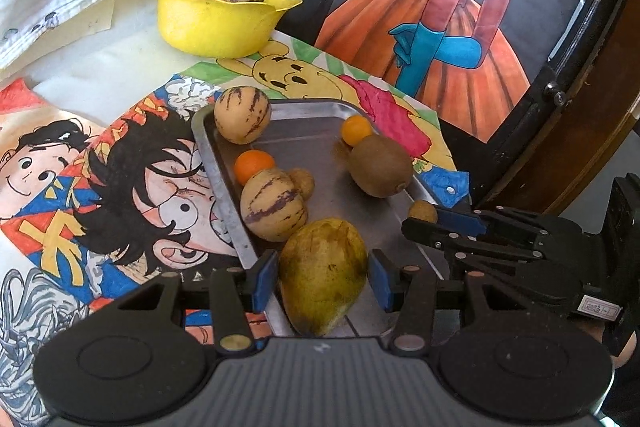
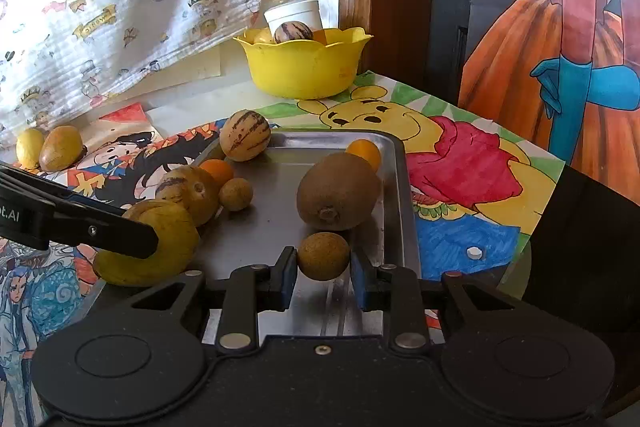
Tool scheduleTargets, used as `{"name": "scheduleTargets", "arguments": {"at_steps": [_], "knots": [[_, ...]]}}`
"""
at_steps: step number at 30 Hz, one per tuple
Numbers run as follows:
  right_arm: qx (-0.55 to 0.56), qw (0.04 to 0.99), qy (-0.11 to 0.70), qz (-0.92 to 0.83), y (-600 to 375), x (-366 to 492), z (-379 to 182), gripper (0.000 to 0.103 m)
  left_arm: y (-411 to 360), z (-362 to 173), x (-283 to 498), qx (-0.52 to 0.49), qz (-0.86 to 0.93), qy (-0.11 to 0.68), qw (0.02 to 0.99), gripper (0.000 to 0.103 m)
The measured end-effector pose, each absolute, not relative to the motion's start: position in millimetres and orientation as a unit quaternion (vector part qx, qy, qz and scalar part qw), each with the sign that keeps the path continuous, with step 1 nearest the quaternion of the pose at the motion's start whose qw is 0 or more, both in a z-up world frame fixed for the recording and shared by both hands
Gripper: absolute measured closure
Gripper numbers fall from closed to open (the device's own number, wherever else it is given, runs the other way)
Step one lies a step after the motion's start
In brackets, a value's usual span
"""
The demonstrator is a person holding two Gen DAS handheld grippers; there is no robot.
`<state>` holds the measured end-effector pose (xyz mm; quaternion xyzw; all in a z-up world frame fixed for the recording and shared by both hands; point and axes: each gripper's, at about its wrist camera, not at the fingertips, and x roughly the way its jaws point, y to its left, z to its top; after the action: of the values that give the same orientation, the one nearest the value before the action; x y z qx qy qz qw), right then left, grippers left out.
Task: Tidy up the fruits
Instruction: 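Carry the pear over the tray with the left tool while the right tool carries the small fruit there, then open both tools to release the pear and small brown fruit onto the tray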
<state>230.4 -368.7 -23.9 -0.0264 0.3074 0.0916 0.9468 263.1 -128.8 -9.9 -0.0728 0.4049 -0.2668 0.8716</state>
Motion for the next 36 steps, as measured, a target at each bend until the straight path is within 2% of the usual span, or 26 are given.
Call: {"name": "scheduleTargets", "arguments": {"at_steps": [20,25,30,32,36], "knots": [[-0.024,0.945,0.314,0.089,-368.6,229.9,-30.0,0.072,-128.4,-11.6,263.4,-0.084,-0.264,0.410,0.869,0.049],[-0.025,0.946,0.310,0.091,-367.3,223.9,-27.3,0.067,-126.3,-11.1,259.3,-0.085,-0.260,0.413,0.869,0.046],[-0.021,0.950,0.298,0.089,-367.8,213.4,-16.1,0.060,-119.9,-1.5,250.0,-0.098,-0.258,0.404,0.872,0.033],[-0.023,0.952,0.292,0.089,-367.2,206.8,-10.5,0.055,-116.2,5.0,243.6,-0.103,-0.257,0.394,0.876,0.020],[-0.013,0.955,0.281,0.093,-365.6,189.4,1.8,0.036,-106.7,19.1,226.5,-0.111,-0.243,0.362,0.893,0.002]]}}
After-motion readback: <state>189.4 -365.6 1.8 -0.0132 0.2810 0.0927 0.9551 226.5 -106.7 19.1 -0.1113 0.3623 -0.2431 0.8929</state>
